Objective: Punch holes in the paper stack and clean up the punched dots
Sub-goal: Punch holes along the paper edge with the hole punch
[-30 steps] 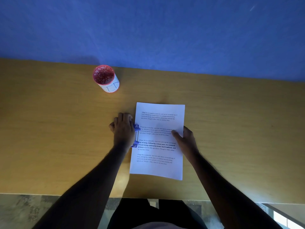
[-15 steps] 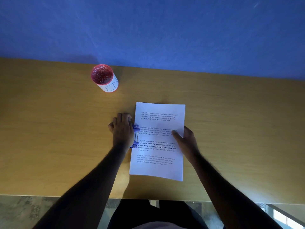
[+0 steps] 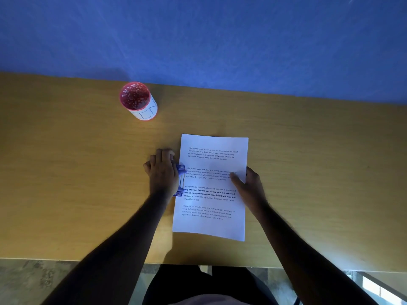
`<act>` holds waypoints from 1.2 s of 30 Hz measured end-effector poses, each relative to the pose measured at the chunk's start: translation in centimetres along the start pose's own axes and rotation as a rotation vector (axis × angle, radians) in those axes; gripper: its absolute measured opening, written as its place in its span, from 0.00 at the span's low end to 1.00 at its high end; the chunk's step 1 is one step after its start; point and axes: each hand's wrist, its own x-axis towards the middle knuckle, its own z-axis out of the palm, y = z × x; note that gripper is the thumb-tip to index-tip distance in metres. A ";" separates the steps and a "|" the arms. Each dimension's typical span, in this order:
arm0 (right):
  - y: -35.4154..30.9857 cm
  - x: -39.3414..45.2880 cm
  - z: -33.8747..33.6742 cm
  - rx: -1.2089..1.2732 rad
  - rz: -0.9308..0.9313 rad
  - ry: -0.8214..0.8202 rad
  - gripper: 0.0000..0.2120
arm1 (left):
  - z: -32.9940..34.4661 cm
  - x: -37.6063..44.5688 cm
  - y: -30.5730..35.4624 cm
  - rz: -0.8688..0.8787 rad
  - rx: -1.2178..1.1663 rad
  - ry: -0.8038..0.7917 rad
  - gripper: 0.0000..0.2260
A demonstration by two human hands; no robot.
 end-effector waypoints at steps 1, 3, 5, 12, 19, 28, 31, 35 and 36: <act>0.0 0.0 0.0 0.001 -0.001 -0.001 0.06 | 0.1 0.0 0.0 0.002 0.002 0.003 0.06; -0.2 0.0 0.0 0.002 -0.006 -0.004 0.05 | 0.1 0.1 -0.1 0.005 0.004 0.006 0.07; -0.2 0.0 0.0 0.000 -0.008 -0.004 0.05 | 0.2 0.1 -0.1 0.000 -0.003 0.000 0.08; -0.3 0.0 -0.1 0.012 0.000 -0.007 0.05 | 0.1 0.0 0.0 0.002 -0.011 -0.005 0.09; -0.4 -0.2 -0.1 0.025 -0.011 -0.003 0.06 | 0.1 -0.1 0.0 0.000 0.005 0.002 0.07; -0.7 -0.2 -0.5 0.022 -0.017 -0.030 0.07 | -0.7 -0.1 0.6 -0.016 0.000 -0.047 0.11; -0.7 -0.2 -0.4 0.025 -0.009 -0.028 0.07 | -1.1 -0.2 1.0 -0.016 -0.014 -0.056 0.18; -0.6 -0.3 -0.3 0.030 0.000 -0.013 0.08 | -0.8 -0.1 1.1 -0.050 -0.011 -0.038 0.15; -0.7 -0.3 -0.3 0.029 -0.002 -0.012 0.07 | -0.7 -0.1 1.1 -0.060 -0.004 -0.036 0.12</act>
